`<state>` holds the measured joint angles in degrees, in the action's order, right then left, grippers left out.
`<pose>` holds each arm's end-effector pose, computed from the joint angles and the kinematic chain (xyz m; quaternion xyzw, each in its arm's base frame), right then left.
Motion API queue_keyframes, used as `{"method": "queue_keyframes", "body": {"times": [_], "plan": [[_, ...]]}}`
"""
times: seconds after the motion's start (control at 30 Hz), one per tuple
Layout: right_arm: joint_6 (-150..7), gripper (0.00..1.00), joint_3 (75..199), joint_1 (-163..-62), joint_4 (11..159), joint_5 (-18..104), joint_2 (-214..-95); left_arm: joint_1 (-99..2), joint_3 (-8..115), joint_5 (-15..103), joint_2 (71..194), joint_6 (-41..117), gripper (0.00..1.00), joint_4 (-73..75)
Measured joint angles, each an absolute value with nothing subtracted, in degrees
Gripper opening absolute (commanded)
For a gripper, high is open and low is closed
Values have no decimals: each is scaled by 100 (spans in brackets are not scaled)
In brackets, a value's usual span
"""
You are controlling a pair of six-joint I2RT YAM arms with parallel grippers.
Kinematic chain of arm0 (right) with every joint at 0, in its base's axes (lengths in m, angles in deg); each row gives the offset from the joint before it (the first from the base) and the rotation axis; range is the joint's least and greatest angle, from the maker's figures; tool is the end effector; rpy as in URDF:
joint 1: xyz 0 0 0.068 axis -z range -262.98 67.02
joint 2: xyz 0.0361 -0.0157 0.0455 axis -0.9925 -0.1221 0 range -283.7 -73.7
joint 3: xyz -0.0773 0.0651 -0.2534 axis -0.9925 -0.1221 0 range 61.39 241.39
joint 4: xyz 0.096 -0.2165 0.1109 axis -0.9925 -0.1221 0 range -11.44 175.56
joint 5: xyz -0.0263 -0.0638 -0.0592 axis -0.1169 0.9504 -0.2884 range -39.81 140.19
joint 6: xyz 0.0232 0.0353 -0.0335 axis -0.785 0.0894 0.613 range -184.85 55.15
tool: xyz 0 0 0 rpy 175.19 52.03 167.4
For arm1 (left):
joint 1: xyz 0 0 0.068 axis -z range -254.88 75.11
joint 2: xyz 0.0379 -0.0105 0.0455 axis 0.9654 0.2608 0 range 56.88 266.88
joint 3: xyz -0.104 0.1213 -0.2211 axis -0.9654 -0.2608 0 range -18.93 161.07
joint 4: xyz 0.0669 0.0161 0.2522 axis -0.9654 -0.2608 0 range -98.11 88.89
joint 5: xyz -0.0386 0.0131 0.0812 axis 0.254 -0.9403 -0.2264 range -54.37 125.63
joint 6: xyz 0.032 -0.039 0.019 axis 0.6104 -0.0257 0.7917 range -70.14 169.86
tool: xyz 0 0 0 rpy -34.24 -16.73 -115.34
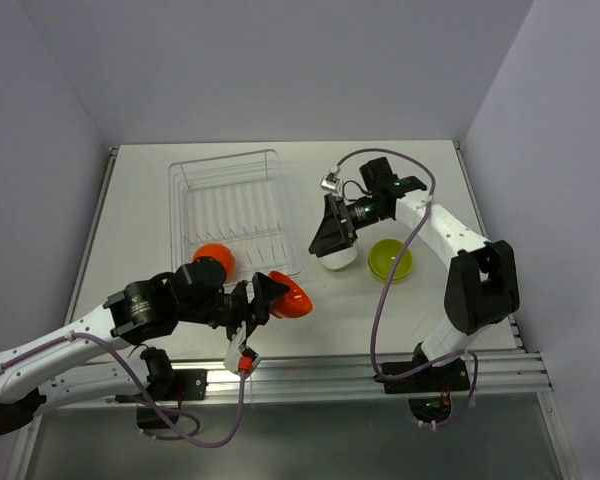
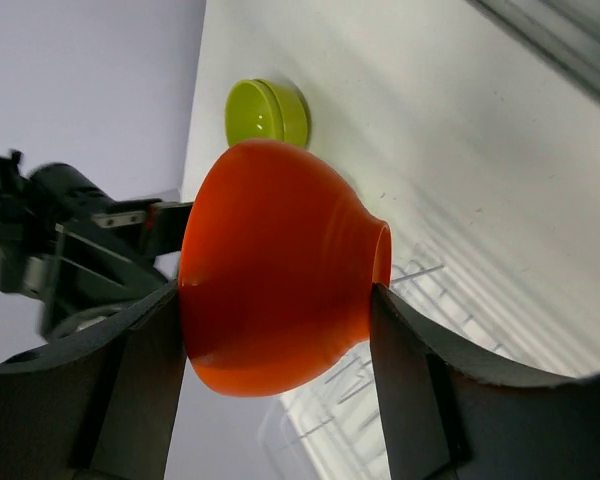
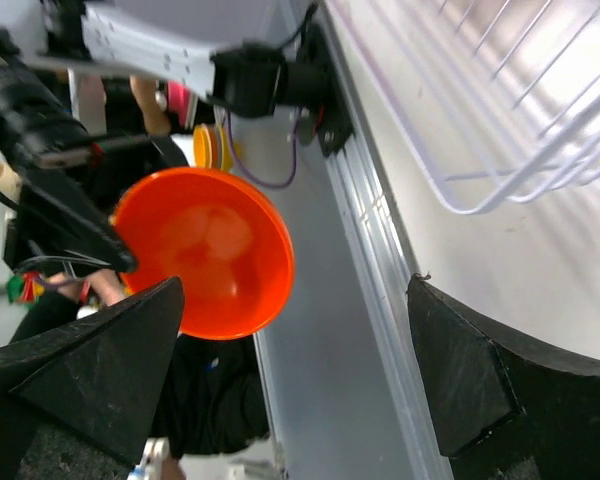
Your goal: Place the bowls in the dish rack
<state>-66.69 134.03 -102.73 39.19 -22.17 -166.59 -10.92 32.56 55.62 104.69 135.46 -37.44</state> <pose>0.2874 0.1393 0.2708 -0.2412 0.7622 0.5984 0.0524 0.0654 -0.1614 0.3267 0.8556 0.1465 -0.0609 0.4927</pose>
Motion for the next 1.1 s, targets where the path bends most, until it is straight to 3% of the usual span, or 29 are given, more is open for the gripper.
{"method": "queue_keyframes", "body": {"times": [0.37,0.77,1.1], "plan": [[-6641,100,13724,-9373,3798,-2300,-16639,-1433,4467,5778,11514,10983,0,-3910],[-6639,100,13713,-9263,3779,-2343,-16514,-3962,5863,7107,12841,8550,0,-4044],[-6446,100,13593,-9209,3676,-2392,-16436,-5389,6456,8158,14023,8463,0,-5213]]}}
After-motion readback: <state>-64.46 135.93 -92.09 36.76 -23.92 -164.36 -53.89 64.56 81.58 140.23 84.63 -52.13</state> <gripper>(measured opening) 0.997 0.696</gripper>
